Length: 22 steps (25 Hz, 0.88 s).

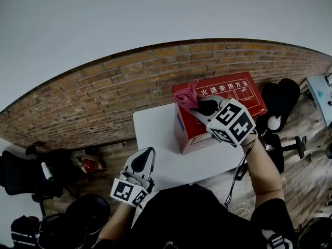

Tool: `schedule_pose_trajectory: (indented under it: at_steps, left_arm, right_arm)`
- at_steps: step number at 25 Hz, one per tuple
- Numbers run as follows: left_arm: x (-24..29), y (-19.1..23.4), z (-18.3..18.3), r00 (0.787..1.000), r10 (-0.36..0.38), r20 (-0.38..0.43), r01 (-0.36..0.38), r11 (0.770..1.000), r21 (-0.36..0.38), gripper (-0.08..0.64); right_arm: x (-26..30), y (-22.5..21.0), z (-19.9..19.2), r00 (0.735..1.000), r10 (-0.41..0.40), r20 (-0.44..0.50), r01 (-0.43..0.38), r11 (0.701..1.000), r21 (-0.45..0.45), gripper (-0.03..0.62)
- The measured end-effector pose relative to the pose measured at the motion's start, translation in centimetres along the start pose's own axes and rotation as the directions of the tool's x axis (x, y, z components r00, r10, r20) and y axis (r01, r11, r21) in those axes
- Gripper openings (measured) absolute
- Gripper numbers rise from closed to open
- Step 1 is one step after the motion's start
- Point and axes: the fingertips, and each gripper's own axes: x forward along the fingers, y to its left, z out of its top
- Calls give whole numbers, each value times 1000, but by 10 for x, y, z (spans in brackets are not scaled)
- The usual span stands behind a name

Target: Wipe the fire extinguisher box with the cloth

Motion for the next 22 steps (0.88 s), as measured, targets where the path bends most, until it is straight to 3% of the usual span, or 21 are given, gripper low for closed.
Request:
schedule_pose_trajectory:
  at_steps: [22]
  left_arm:
    - [12,-11,-1,999,-27,-19,27,1000,15,34]
  right_arm:
    - [-22,-35,-25,998,-60,-8,61,996,61,74]
